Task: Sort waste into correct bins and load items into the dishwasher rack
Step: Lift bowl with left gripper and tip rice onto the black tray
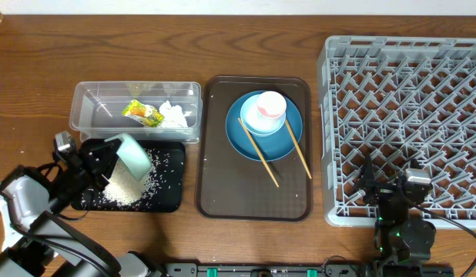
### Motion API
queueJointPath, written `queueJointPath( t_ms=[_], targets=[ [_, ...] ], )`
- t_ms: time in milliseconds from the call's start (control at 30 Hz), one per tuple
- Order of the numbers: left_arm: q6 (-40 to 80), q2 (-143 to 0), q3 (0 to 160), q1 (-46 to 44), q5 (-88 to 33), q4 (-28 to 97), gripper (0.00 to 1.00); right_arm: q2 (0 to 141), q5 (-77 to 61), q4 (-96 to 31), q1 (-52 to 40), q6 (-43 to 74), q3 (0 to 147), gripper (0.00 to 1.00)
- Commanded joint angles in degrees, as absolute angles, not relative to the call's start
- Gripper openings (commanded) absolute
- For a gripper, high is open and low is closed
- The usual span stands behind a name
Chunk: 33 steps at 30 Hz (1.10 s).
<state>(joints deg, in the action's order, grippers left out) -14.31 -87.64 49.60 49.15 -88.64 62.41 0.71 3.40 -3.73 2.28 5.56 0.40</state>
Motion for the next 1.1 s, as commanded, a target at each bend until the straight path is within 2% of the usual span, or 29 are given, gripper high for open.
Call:
queueJointPath(
  t_ms=[0,200,300,667,800,1067],
  targets=[
    [-14.46,-87.13,50.76,48.95,-90.13,60.03,0.14,0.64,3.62,-3.92,2.83,5.93,0.32,0.99],
    [-13.26,-87.07,50.76,48.86,-90.11,59.29,0.14,0.64,3.62,-3.92,2.83,5.96,0.32,0.99],
    [-13.23,-87.05,50.76,47.97,-90.11,59.29,0.06,0.64,3.64,-3.92,2.83,5.96,0.32,0.99],
    [-13.45,-83.44,51.16,38.39,-90.02,56.6,0.06,0.64,3.62,-3.92,2.83,5.93,0.32,0.99],
    [-13.43,-79.59,51.2,32.71,-86.39,56.21,0.06,0.64,3.62,-3.92,2.83,5.93,0.32,0.99],
    [-7.92,-72.12,51.2,13.32,-66.24,55.35,0.06,0.64,3.64,-3.92,2.83,5.93,0.32,0.99]
  ],
)
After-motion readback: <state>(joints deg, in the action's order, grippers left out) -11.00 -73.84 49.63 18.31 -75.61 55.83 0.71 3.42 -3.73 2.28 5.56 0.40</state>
